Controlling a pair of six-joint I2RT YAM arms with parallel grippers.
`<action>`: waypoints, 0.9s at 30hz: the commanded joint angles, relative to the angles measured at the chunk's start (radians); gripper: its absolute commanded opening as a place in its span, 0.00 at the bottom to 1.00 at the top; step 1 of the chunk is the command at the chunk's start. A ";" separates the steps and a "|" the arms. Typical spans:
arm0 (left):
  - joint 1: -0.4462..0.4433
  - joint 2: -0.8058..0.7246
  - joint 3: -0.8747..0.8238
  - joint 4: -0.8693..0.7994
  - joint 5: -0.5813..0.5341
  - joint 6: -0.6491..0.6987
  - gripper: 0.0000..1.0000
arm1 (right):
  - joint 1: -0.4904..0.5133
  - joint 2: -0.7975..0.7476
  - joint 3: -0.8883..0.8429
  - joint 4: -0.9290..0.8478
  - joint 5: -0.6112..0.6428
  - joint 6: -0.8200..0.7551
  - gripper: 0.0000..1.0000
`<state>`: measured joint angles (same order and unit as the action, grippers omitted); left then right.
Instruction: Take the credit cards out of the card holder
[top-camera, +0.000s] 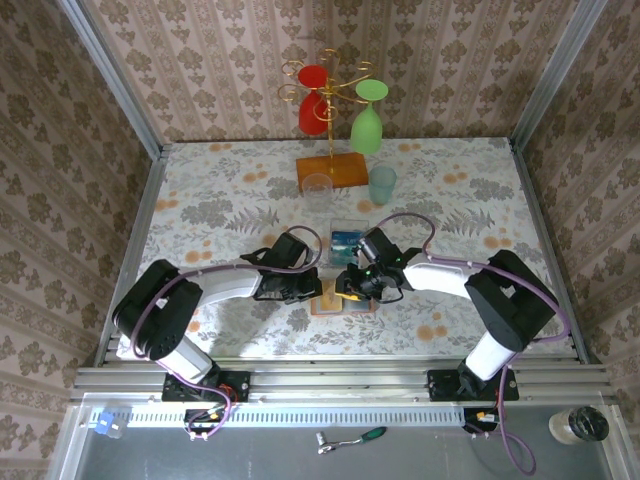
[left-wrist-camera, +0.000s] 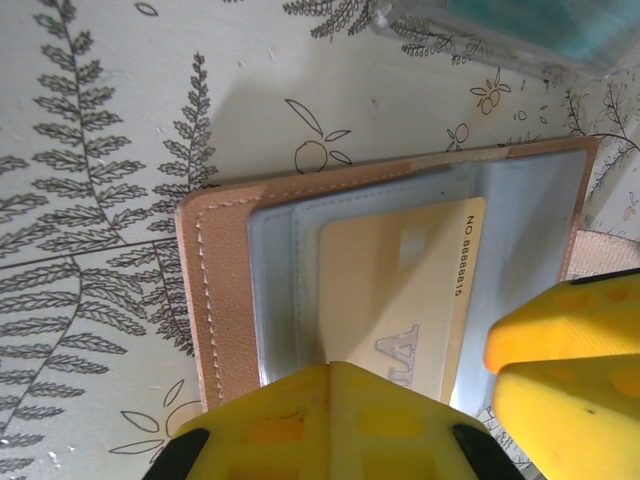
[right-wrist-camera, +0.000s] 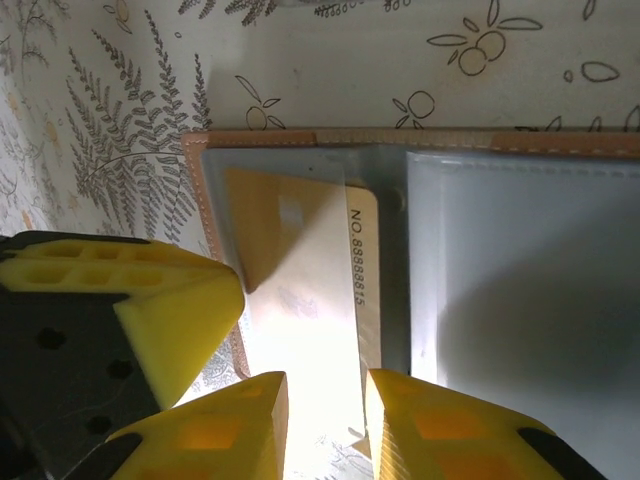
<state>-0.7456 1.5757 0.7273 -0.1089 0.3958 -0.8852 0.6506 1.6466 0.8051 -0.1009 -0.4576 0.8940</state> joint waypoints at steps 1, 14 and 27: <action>0.002 0.024 0.008 0.012 -0.002 0.016 0.05 | 0.006 0.023 0.036 0.023 -0.027 0.009 0.26; 0.025 0.016 -0.029 0.005 -0.003 0.026 0.05 | 0.006 0.070 0.043 0.016 -0.014 -0.004 0.21; 0.025 -0.003 -0.029 -0.003 0.000 0.026 0.06 | 0.006 0.044 0.061 -0.101 0.083 -0.069 0.24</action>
<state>-0.7250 1.5887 0.7193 -0.0746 0.4015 -0.8776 0.6529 1.7050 0.8482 -0.1242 -0.4316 0.8581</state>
